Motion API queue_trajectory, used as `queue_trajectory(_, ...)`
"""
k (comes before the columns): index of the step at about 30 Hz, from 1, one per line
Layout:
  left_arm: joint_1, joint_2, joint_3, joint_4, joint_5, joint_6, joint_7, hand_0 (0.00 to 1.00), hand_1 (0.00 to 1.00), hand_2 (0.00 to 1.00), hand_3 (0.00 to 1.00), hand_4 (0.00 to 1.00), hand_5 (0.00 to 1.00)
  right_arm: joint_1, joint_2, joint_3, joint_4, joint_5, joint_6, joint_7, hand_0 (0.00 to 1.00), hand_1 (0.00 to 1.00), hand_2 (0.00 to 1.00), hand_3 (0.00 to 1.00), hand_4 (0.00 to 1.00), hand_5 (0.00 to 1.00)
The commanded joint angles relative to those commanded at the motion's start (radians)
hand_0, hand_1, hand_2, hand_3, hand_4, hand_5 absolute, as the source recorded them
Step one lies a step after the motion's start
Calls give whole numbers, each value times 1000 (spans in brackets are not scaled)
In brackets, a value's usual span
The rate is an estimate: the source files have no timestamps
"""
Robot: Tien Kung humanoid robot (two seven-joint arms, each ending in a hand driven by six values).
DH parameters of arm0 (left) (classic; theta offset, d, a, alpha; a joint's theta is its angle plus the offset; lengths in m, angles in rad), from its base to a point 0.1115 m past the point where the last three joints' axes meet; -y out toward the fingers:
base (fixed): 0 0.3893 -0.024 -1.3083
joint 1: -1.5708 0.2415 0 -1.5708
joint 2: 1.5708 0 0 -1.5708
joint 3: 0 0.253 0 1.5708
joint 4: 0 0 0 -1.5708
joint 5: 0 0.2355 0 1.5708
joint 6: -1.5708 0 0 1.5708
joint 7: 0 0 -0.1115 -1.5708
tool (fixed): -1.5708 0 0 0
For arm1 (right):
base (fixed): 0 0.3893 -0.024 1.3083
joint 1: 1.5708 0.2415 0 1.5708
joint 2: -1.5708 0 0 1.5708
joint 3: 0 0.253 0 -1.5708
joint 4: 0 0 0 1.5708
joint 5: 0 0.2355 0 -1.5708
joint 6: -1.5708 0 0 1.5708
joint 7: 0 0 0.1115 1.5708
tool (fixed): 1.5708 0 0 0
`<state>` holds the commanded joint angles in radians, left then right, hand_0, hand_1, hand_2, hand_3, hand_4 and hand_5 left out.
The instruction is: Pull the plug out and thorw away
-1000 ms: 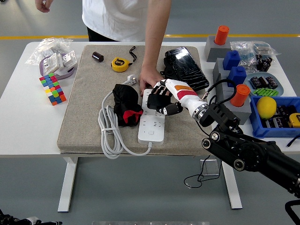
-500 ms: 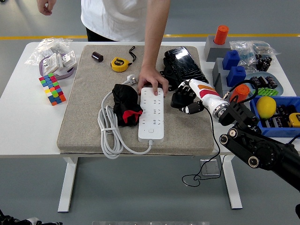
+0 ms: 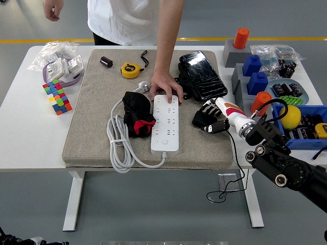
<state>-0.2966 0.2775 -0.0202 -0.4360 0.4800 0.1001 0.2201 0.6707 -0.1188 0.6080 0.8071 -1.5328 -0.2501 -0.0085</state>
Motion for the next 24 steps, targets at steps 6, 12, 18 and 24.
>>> queue_trajectory(6, -2, 0, 0, 1, -2, 0, 0, 546, 683, 707, 688, 882, 587, -1, -2, 17, 14, -7, 19, -3, 652, 713, 700, 772, 998, 306)
queue_trajectory(12, -2, 1, -1, 1, -1, 0, 0, 545, 682, 706, 688, 881, 586, -4, -7, 44, 73, -29, 30, -12, 668, 732, 725, 779, 998, 323)
queue_trajectory(18, -2, 0, -2, 1, 1, 0, 0, 546, 683, 706, 688, 881, 586, -8, -16, 80, 154, -54, 40, -20, 665, 727, 726, 778, 998, 343)
queue_trajectory(24, 0, 0, -6, 1, 0, 0, 0, 550, 683, 706, 687, 881, 585, -58, -61, 132, 321, -69, 108, -59, 665, 727, 725, 768, 998, 350)
